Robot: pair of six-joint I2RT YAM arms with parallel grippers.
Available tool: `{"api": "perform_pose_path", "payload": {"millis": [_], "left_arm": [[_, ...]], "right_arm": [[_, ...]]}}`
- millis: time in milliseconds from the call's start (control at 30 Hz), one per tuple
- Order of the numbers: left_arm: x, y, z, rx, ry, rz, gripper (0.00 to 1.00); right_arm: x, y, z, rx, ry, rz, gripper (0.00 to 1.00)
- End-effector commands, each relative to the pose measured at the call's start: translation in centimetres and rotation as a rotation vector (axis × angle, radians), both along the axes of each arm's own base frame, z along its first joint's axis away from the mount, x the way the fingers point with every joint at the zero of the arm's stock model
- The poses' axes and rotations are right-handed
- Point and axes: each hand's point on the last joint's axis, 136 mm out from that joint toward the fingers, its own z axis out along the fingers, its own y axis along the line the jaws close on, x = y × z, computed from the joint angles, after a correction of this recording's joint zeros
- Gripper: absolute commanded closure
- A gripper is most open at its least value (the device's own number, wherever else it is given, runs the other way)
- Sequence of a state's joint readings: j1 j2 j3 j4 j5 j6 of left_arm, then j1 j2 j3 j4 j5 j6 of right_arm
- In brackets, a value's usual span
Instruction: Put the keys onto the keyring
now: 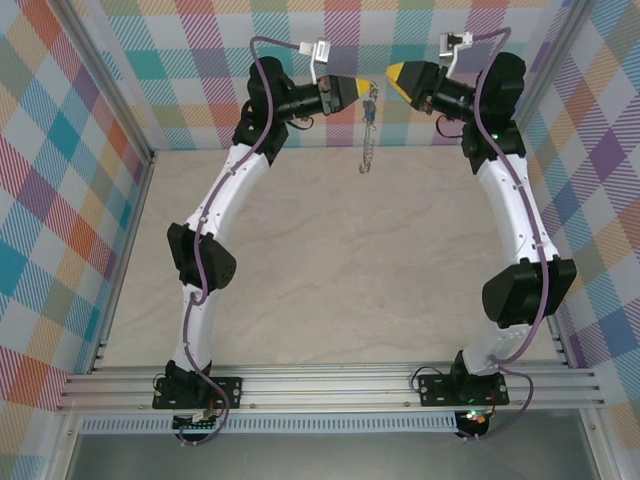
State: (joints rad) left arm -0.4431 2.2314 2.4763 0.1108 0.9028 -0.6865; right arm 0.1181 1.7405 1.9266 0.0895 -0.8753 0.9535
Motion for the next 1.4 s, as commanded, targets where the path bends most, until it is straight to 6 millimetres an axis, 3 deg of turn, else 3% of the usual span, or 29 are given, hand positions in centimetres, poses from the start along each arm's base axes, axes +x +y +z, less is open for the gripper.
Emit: {"api": "perform_pose_path", "payload": {"millis": [0, 733, 867, 1067, 1167, 1300, 1367], "left_arm": [[-3.4, 1.6, 6.3, -0.083, -0.191, 0.018, 1.0], [-3.8, 1.7, 7.2, -0.115, -0.21, -0.002, 1.0], [-3.7, 1.7, 7.2, -0.117, -0.209, -0.001, 1.0], [-3.6, 1.7, 7.1, -0.117, -0.207, -0.004, 1.0], [-3.5, 1.7, 7.1, -0.109, -0.196, -0.005, 1.0], [-3.2, 2.5, 7.1, -0.088, -0.179, 0.013, 0.7], [-3.1, 3.0, 7.0, -0.067, -0.18, 0.026, 0.61]], "right_arm": [[-0.1, 0.3, 1.0, -0.004, -0.062, 0.018, 0.54], [0.1, 3.7, 0.7, -0.022, -0.051, 0.124, 0.63], [0.1, 3.7, 0.5, -0.027, -0.046, 0.126, 0.75], [-0.1, 3.7, 0.4, -0.039, -0.055, 0.127, 1.0], [-0.4, 3.5, 0.7, -0.075, -0.081, 0.118, 1.0], [-1.2, 3.4, 1.2, -0.168, -0.15, 0.113, 1.0], [-1.9, 3.1, 1.6, -0.226, -0.198, 0.104, 1.0]]}}
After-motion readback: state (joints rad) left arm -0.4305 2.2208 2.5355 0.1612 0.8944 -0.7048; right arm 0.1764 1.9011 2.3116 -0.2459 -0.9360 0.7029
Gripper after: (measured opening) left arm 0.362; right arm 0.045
